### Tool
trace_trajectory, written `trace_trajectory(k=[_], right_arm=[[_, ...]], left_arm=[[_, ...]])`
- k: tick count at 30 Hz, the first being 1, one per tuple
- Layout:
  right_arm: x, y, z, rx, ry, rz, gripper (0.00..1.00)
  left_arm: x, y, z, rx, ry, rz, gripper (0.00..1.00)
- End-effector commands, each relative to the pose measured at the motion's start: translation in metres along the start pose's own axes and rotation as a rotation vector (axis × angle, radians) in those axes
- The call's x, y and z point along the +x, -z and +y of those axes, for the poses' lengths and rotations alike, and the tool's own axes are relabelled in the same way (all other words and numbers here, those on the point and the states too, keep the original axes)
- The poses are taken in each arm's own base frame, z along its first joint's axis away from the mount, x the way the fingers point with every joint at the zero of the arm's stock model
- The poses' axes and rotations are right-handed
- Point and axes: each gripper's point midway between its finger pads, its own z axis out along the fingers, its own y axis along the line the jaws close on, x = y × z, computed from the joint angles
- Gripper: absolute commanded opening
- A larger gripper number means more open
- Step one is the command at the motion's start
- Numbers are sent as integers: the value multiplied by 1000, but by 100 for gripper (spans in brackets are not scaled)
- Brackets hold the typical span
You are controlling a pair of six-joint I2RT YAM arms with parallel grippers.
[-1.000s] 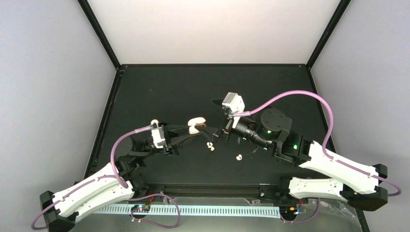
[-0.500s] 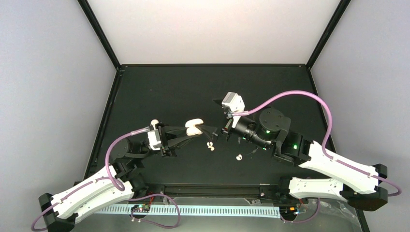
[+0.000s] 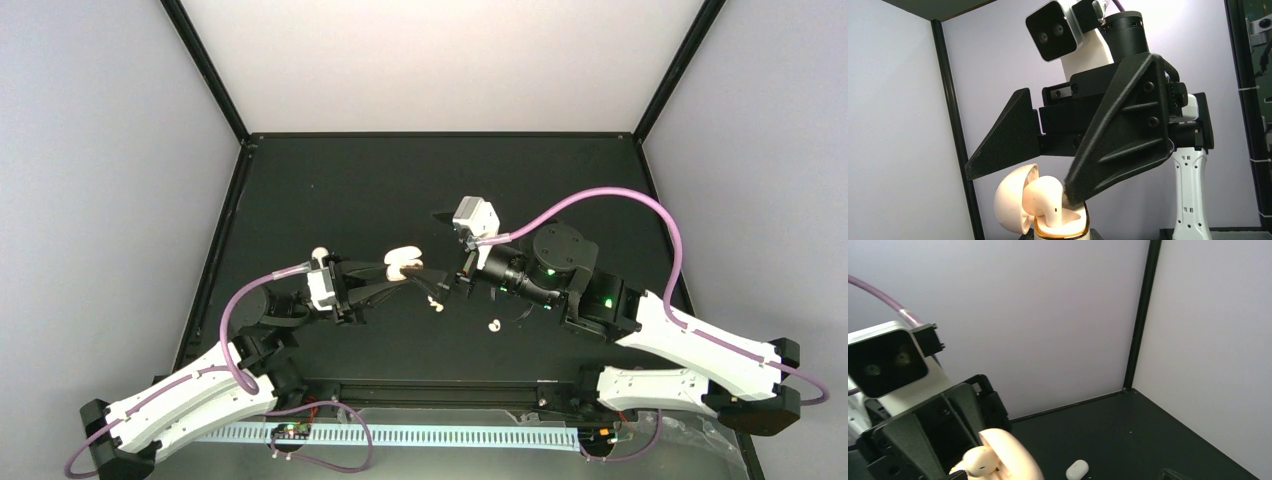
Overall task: Insert the wireless bluetooth earbuds into the charging case
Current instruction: Adjust the earbud with the charging case.
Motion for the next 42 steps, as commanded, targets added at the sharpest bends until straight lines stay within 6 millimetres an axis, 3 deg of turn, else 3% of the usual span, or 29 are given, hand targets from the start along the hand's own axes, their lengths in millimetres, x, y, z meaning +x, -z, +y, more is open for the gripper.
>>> trace_trajectory(k=[1, 8, 20, 42], right_arm=[[-14, 5, 10, -63, 2, -31, 100], [-26, 14, -7, 31, 16, -67, 100], [-28, 8, -7, 37, 44, -39, 100], [-5, 2, -4, 16, 73, 54, 100]], left_arm=[[-6, -1, -2, 10, -2, -14, 2], [-4, 0, -7, 39, 1, -6, 2], [4, -3, -17, 102, 4, 29, 2], [2, -5, -20, 125, 8, 24, 2]])
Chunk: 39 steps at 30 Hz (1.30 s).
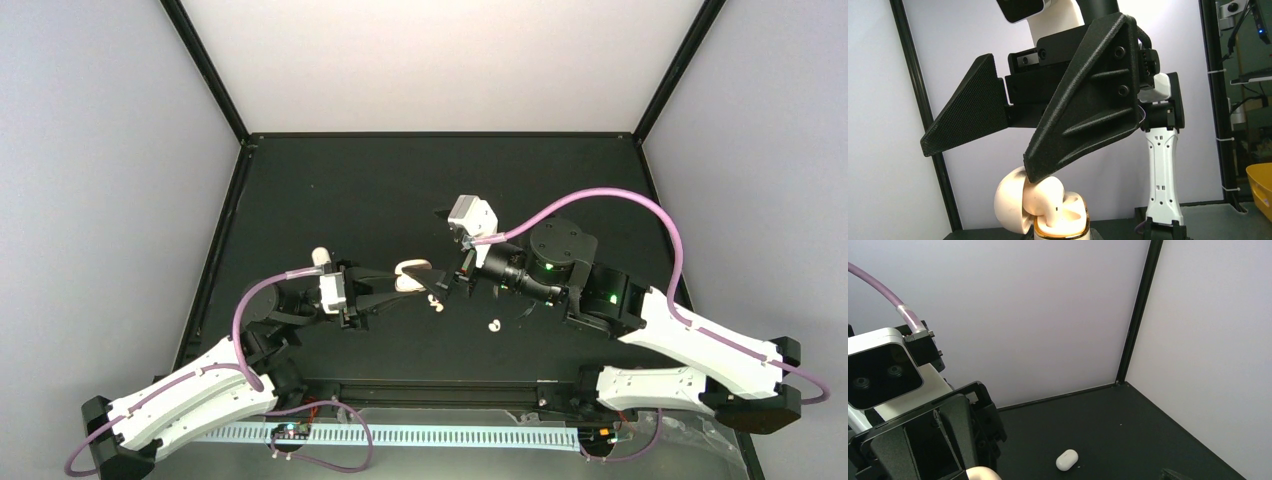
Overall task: Insert the wireless bluetooth earbuds into the charging case
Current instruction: Adjust the earbud with the charging case.
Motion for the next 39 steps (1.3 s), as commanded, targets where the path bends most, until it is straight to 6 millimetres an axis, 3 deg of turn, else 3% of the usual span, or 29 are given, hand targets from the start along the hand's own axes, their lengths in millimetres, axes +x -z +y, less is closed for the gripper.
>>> trace_trajectory(k=[1, 19, 39], right_arm=[[-4, 2, -4, 18, 17, 5, 100], [6, -1, 3, -26, 17, 75, 100], [1, 6, -9, 44, 34, 64, 100]], left_arm=[[-15, -2, -5, 30, -20, -34, 2], [-17, -1, -5, 27, -27, -40, 2], [-14, 1, -12, 60, -11, -25, 2]])
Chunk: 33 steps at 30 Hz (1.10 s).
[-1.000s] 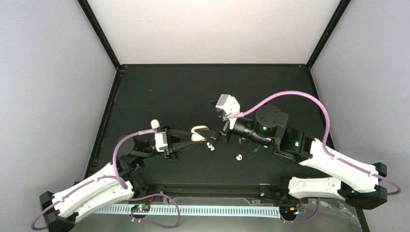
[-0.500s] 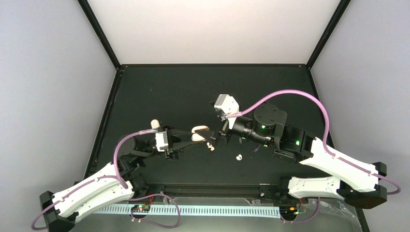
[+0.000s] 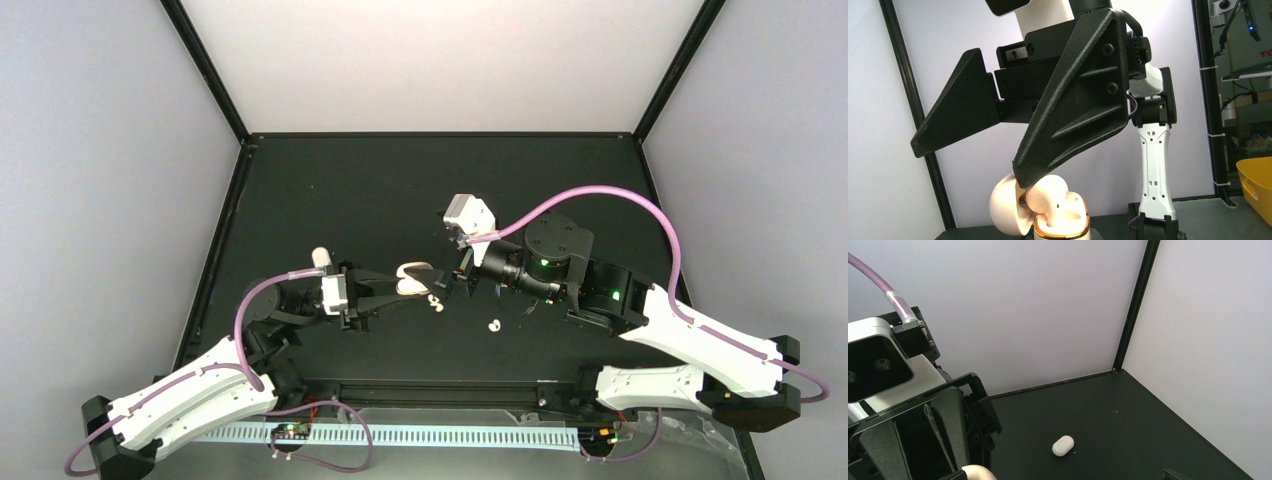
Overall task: Insert the wireless bluetooth earbuds into the charging case
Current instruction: Adjust the earbud with the charging case.
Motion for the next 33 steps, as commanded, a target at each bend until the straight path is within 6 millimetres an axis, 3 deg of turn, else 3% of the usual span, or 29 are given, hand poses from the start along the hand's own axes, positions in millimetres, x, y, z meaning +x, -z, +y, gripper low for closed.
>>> trace_trajectory(k=[1, 16, 25, 33], right_arm=[[-5, 7, -8, 35, 18, 0, 100], [-3, 13, -9, 38, 31, 9, 100], [8, 8, -5, 19, 63, 61, 100], [4, 11, -4, 12, 58, 53, 100]], left_arm=[[-15, 1, -7, 35, -16, -32, 2], [-12, 1, -10, 46, 6, -20, 2], [-18, 2, -15, 75, 12, -39, 2], [-17, 1, -14, 73, 14, -37, 2]])
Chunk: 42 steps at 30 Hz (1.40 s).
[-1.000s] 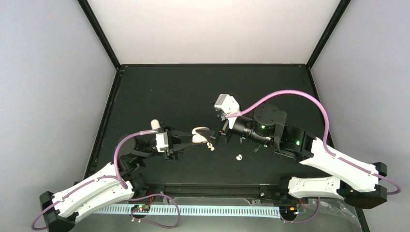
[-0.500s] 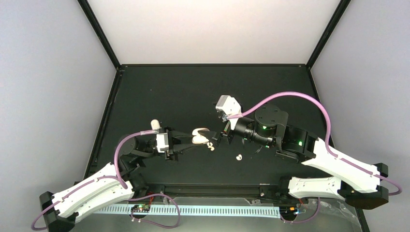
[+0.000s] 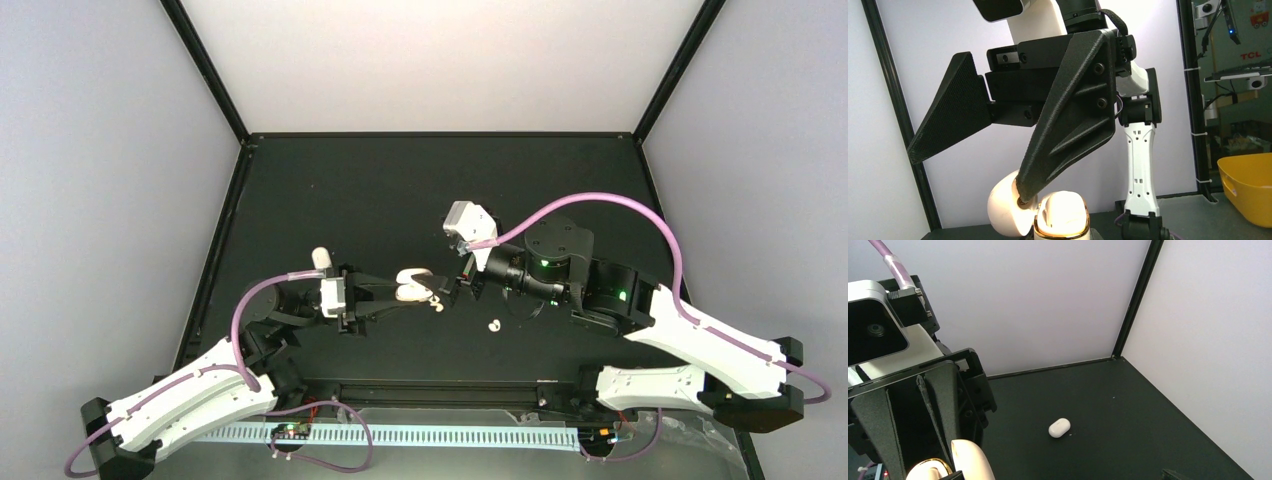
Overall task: Insert the wireless bluetooth earbuds into the charging case
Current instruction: Adjust the earbud with the charging case, then pick up the earbud from the center of the board.
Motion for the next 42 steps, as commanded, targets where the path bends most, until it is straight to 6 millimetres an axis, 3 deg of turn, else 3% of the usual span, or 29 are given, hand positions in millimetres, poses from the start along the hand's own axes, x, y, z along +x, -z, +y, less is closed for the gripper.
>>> trace_trajectory(k=[1, 6, 10, 13, 17, 20, 26, 34, 42], right_arm=[[-11, 8, -8, 34, 6, -25, 100], [-37, 40, -15, 56, -31, -150, 100], [-22, 52, -32, 140, -97, -155, 100], [19, 45, -53, 199, -202, -105, 100], [107, 9, -67, 191, -411, 76, 98], [172, -24, -61, 168, -501, 231, 92], [272, -65, -47, 157, -616, 485, 81], [340, -91, -42, 202, -714, 659, 63], [371, -93, -44, 252, -702, 751, 55]], left_arm=[[-17, 0, -4, 18, -17, -44, 2], [-3, 12, 23, -175, -16, -12, 2], [4, 33, 42, -339, -11, -10, 2], [3, 47, 45, -402, 1, -31, 1], [0, 59, 43, -425, 0, -41, 2], [0, 63, 39, -419, -14, -32, 2], [-5, 67, 34, -410, -55, -29, 2], [-3, 68, 31, -397, -63, 3, 2], [-5, 69, 29, -388, -61, -6, 2]])
